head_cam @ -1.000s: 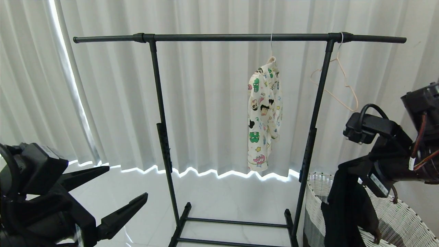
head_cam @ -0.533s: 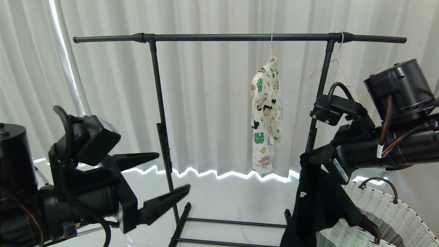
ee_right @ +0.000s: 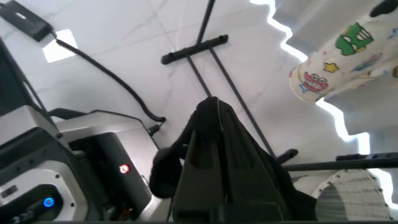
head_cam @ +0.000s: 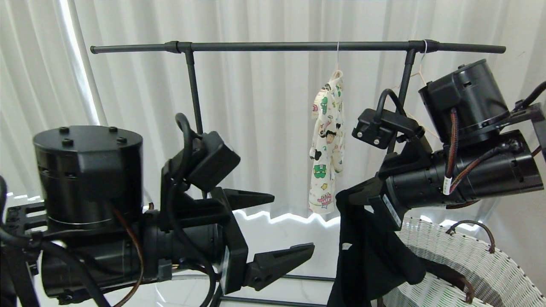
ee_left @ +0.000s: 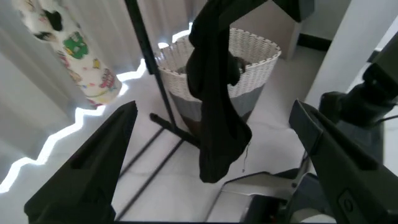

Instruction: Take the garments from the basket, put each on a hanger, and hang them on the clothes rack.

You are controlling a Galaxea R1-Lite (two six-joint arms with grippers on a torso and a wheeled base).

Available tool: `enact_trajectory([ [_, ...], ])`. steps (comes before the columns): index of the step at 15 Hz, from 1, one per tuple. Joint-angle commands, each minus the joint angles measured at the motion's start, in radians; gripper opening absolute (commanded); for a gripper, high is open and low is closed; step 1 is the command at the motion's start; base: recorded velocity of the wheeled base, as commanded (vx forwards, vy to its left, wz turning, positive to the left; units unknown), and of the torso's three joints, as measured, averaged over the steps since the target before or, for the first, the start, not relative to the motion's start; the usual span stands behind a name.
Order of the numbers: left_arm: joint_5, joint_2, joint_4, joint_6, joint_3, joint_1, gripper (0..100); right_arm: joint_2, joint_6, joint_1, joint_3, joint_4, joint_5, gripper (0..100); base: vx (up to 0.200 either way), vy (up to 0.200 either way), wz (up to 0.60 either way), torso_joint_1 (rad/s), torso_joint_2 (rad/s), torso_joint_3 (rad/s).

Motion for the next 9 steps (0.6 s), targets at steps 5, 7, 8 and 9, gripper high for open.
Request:
enact_trajectory([
  [5,-0.001,0.186,0.000,-0.105,-0.056,-0.034,100,0.026,0.023,0.064,-0.061,-0.001,0.004,0,0.000,0.000,0.00,0.000,0.00,0.000],
  [7,0.003,0.235,0.000,-0.143,-0.087,-0.032,100,0.038,0.023,0.064,-0.080,-0.001,0.006,0,0.000,0.000,0.00,0.000,0.00,0.000],
  [8,0.009,0.263,-0.003,-0.165,-0.095,-0.031,100,0.040,0.023,0.065,-0.087,-0.001,0.006,0,0.000,0.000,0.00,0.000,0.00,0.000],
  [9,0.021,0.286,-0.003,-0.171,-0.095,-0.027,100,0.040,0.023,0.070,-0.087,-0.001,0.006,0,0.000,0.000,0.00,0.000,0.00,0.000],
])
